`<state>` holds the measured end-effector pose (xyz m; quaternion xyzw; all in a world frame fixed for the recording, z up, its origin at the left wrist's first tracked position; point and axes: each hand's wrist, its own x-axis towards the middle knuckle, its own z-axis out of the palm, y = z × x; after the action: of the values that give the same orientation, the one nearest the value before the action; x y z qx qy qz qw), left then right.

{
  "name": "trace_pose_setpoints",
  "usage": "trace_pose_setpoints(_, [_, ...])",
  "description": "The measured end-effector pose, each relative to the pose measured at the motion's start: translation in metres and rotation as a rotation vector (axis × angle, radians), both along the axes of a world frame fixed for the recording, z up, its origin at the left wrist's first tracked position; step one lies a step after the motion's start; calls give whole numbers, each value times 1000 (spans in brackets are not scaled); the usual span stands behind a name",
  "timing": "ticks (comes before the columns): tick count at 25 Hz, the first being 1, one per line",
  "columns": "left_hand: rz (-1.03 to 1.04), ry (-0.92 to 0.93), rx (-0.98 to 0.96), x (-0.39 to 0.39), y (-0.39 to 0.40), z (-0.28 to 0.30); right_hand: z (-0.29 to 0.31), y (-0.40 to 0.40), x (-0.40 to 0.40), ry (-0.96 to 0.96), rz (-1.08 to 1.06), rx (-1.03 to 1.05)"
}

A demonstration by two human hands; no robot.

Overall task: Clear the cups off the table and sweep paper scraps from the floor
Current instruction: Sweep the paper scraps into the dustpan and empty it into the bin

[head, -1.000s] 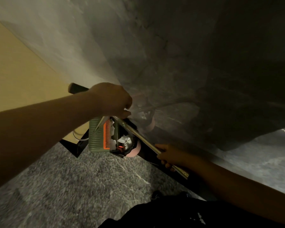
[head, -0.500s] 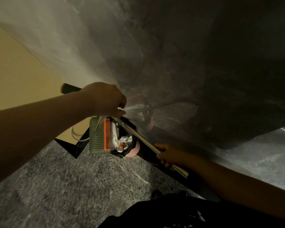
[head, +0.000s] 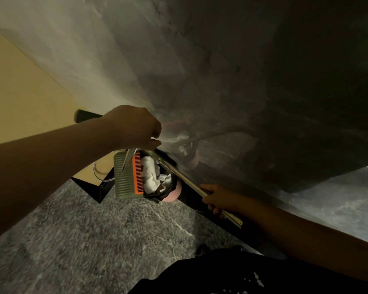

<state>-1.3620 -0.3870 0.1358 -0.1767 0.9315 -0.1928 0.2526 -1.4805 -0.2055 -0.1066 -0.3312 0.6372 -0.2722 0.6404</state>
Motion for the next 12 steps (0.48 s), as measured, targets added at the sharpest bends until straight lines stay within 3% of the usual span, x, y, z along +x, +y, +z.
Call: trace_pose_setpoints(12, [14,-4,-23,-1,-3,3,0,0,-2,8,6,17])
